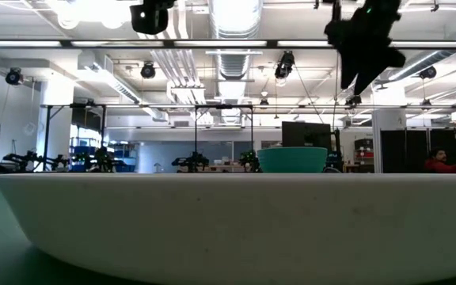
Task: Pick and place plate/cup/fork/spoon on tray
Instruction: Put the green bowl on the white plate
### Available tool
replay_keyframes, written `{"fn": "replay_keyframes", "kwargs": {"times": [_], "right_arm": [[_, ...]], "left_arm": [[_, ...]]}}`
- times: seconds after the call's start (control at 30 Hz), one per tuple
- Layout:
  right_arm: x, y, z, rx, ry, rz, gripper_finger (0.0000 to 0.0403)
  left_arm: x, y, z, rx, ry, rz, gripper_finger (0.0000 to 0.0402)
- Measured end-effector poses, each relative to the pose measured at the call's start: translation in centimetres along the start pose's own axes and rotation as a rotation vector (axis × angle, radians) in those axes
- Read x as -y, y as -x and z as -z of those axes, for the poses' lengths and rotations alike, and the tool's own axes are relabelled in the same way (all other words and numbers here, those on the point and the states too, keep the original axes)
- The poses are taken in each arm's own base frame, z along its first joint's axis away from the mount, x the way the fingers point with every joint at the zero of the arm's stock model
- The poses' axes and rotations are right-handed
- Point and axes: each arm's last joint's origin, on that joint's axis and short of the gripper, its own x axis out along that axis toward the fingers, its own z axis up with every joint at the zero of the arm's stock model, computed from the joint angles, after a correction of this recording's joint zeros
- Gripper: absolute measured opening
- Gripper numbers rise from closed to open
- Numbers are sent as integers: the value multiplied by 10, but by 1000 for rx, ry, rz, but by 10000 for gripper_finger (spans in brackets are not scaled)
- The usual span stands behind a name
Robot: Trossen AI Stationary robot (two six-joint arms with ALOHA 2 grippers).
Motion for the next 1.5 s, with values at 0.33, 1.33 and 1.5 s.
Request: {"fn": "replay_keyframes", "kwargs": {"times": [0.33,1.33,1.5], "right_arm": [[39,-85,-57,-177,-57,64,183],[51,-158,-102,-312,-26,-10,14],[32,-145,-94,-309,49,-25,12]], "left_arm": [[0,6,0,-2,-3,0,167],[-24,46,20,-124,-133,-291,135],[-25,45,20,-125,-133,-293,134]]}}
